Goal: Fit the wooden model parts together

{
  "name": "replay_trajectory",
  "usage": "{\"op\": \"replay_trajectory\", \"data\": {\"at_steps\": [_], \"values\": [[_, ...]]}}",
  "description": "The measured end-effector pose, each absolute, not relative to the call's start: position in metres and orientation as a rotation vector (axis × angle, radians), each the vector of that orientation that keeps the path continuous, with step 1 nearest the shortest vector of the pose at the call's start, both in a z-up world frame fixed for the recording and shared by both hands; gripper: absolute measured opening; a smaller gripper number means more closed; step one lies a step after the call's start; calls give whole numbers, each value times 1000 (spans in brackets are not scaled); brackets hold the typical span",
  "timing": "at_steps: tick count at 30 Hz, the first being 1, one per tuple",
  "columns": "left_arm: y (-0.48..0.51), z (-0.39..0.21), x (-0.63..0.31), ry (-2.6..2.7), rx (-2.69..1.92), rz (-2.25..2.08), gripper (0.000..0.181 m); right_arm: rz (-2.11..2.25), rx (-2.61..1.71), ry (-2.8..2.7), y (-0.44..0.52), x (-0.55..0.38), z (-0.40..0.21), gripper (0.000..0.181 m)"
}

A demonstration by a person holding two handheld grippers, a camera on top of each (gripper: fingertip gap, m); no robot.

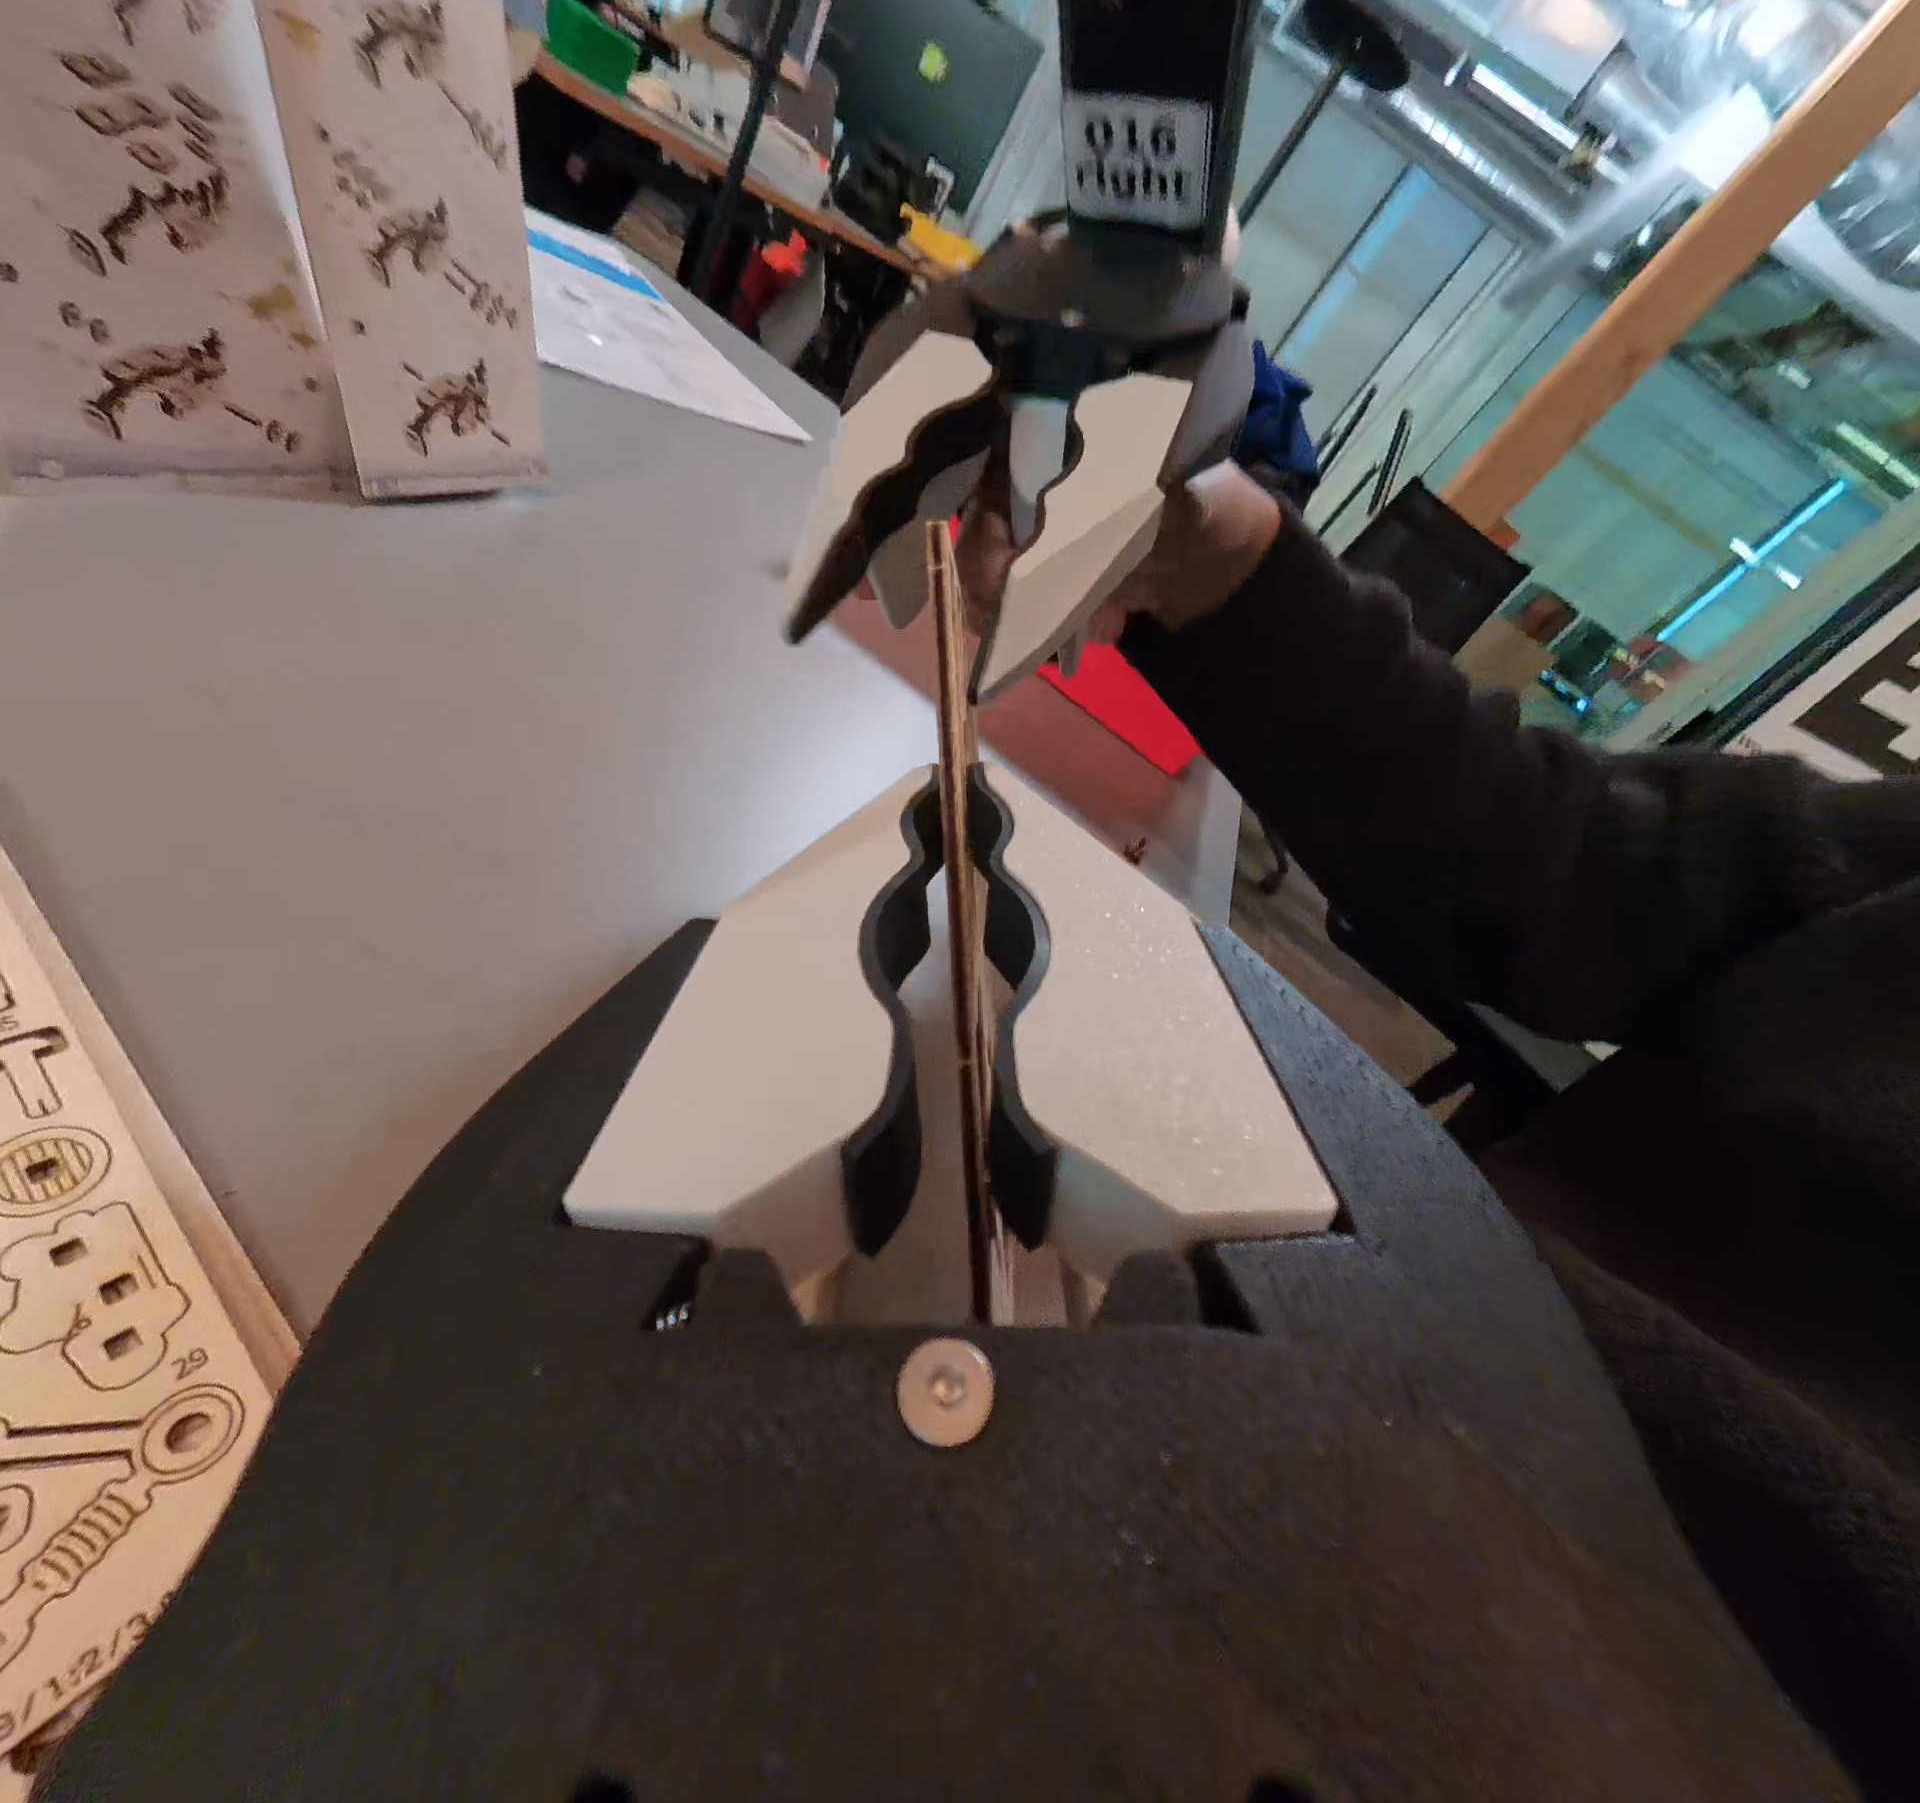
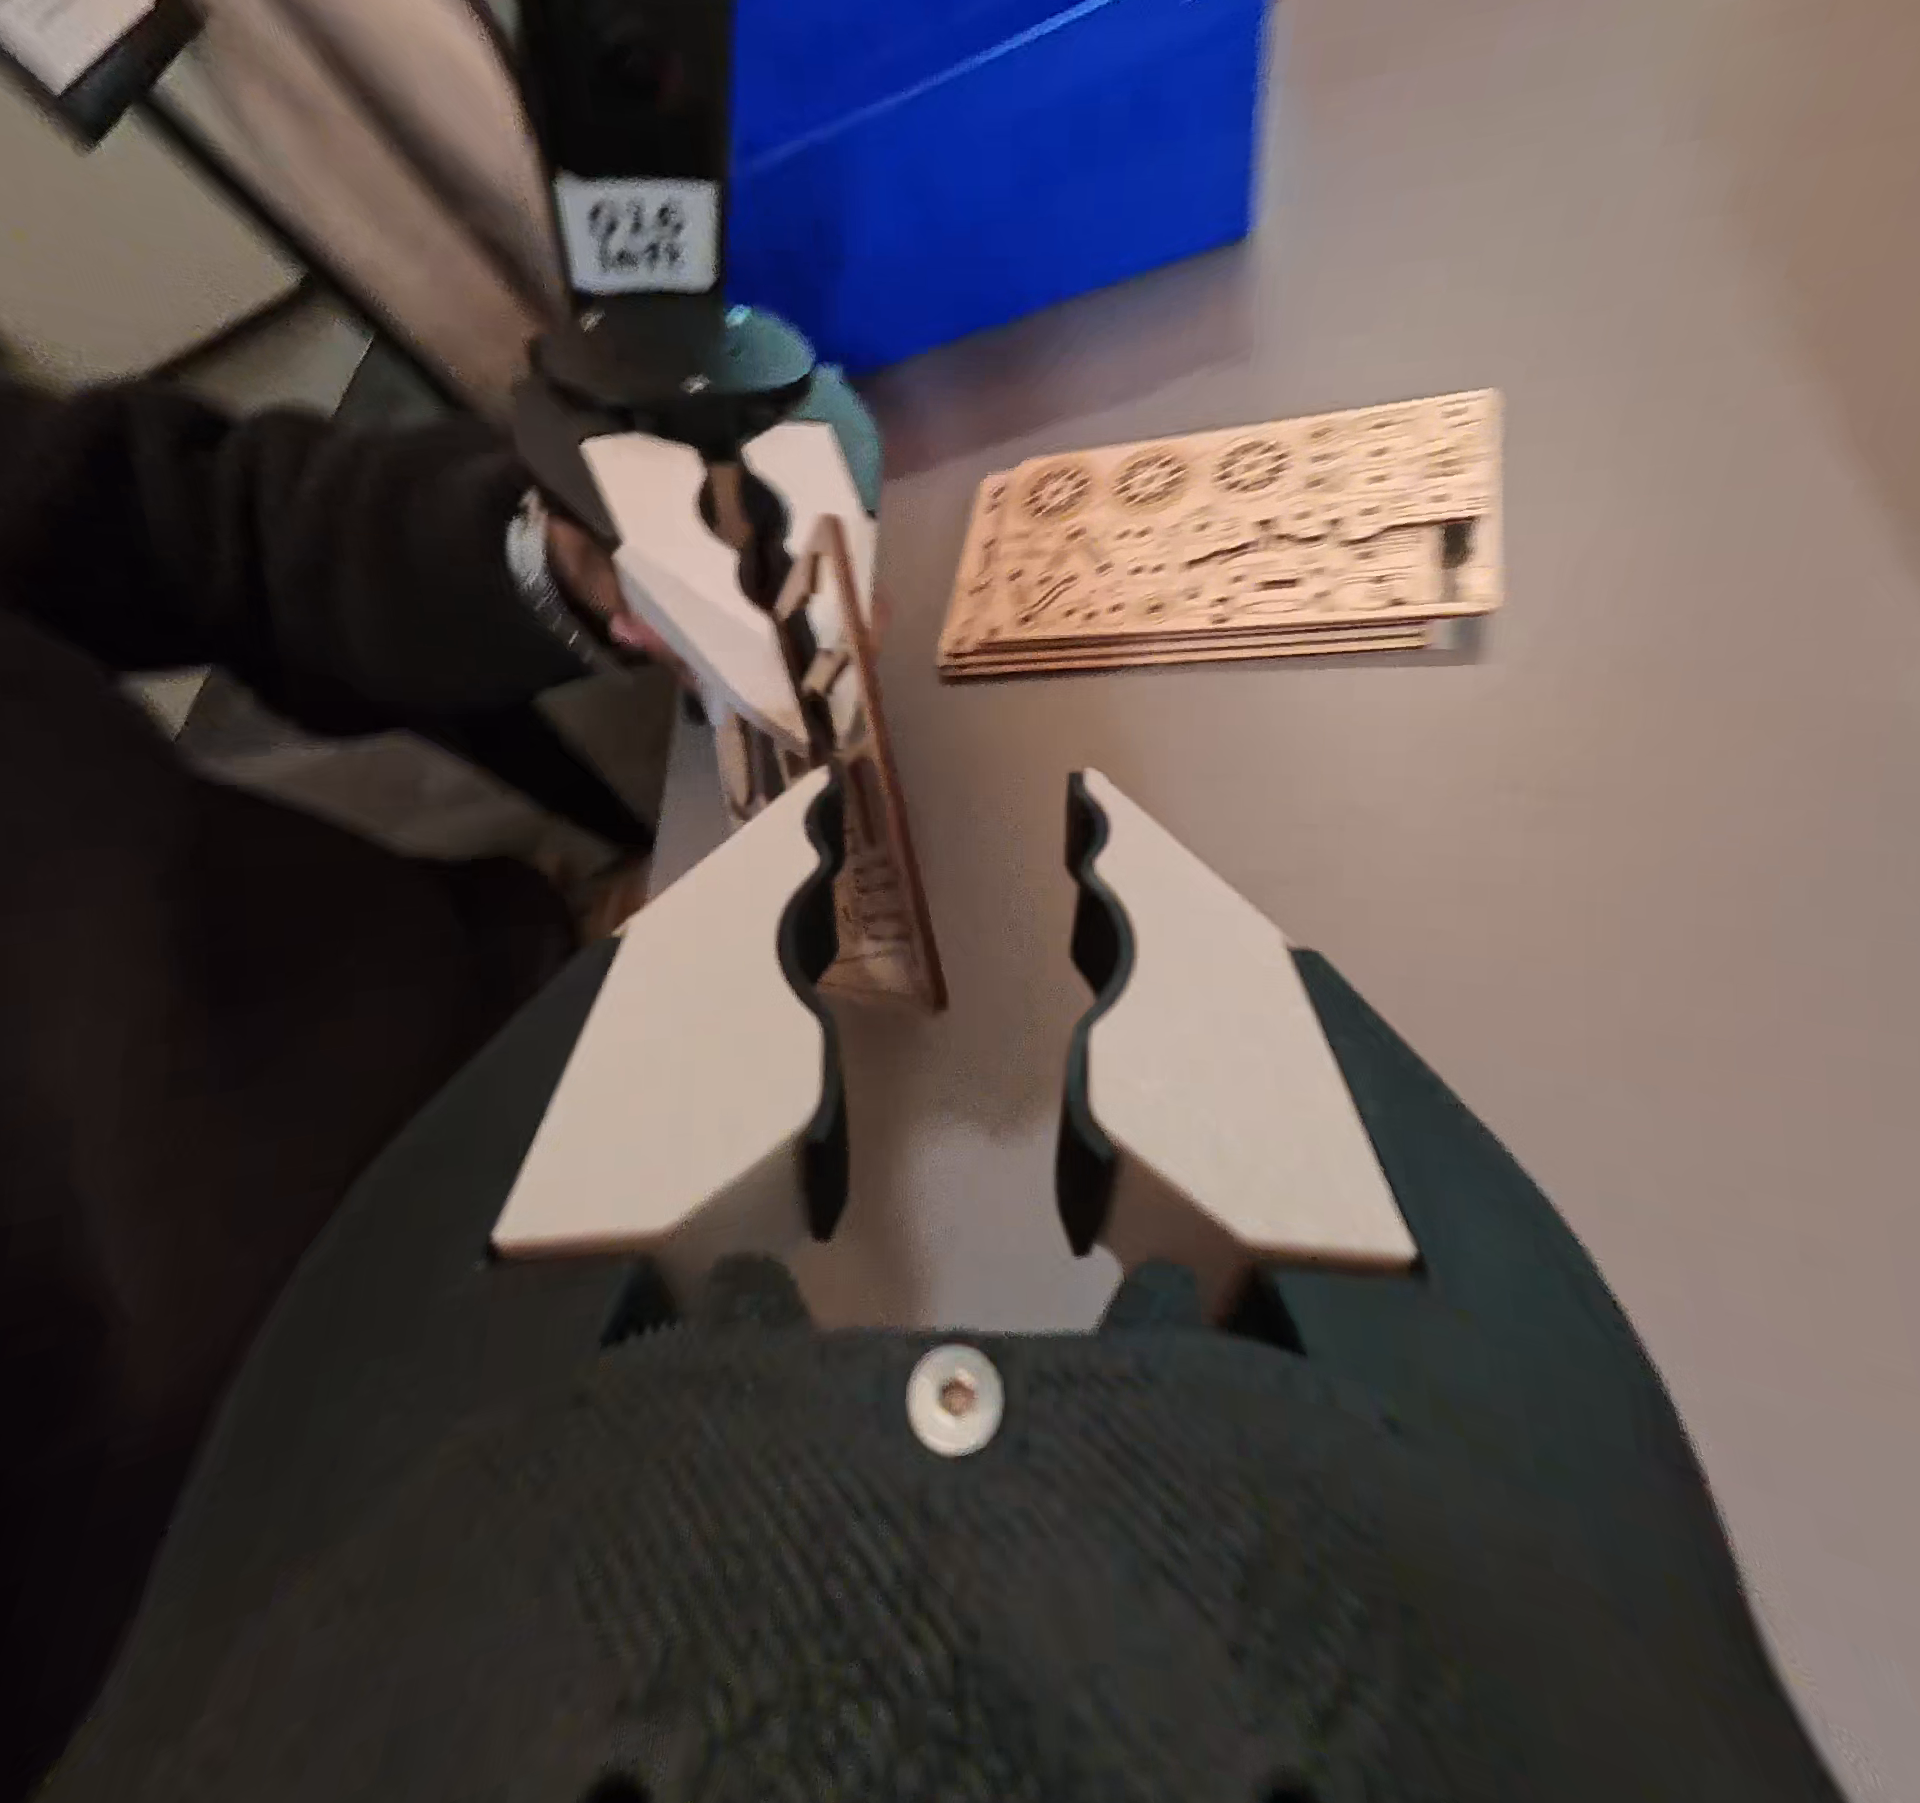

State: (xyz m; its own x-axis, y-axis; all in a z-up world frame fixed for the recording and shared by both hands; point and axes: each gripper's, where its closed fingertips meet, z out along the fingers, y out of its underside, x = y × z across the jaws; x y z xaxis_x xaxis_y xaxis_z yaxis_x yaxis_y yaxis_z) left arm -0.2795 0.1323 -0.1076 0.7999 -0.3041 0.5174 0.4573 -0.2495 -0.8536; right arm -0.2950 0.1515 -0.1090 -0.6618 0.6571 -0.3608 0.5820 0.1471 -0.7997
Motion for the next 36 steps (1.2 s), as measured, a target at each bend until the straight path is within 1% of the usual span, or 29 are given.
{"op": "replay_trajectory", "data": {"at_steps": [4,7,10,11,15,16,19,31,36], "values": [[132,-100,-287,-136,-1612,-694,0,1638,-1356,-2060,161,-289,-103,48],[133,-98,-285,-124,-1583,-704,0,1703,-1411,-1961,156,-284,-99,47],[134,-94,-285,-124,-1553,-686,0,1728,-1469,-1941,149,-285,-102,39],[133,-92,-285,-123,-1544,-684,0,1748,-1475,-1934,145,-285,-103,40],[131,-90,-285,-124,-1526,-674,0,1823,-1487,-1872,143,-287,-104,21],[131,-90,-286,-125,-1520,-672,0,1862,-1490,-1846,143,-287,-101,19],[130,-88,-286,-122,-1499,-674,0,1916,-1492,-1808,142,-287,-97,17],[130,-89,-289,-133,-1479,-682,0,1899,-1459,-1807,142,-287,-103,14],[132,-95,-289,-133,-1503,-676,2,1909,-1441,-1796,144,-286,-99,10]]}}
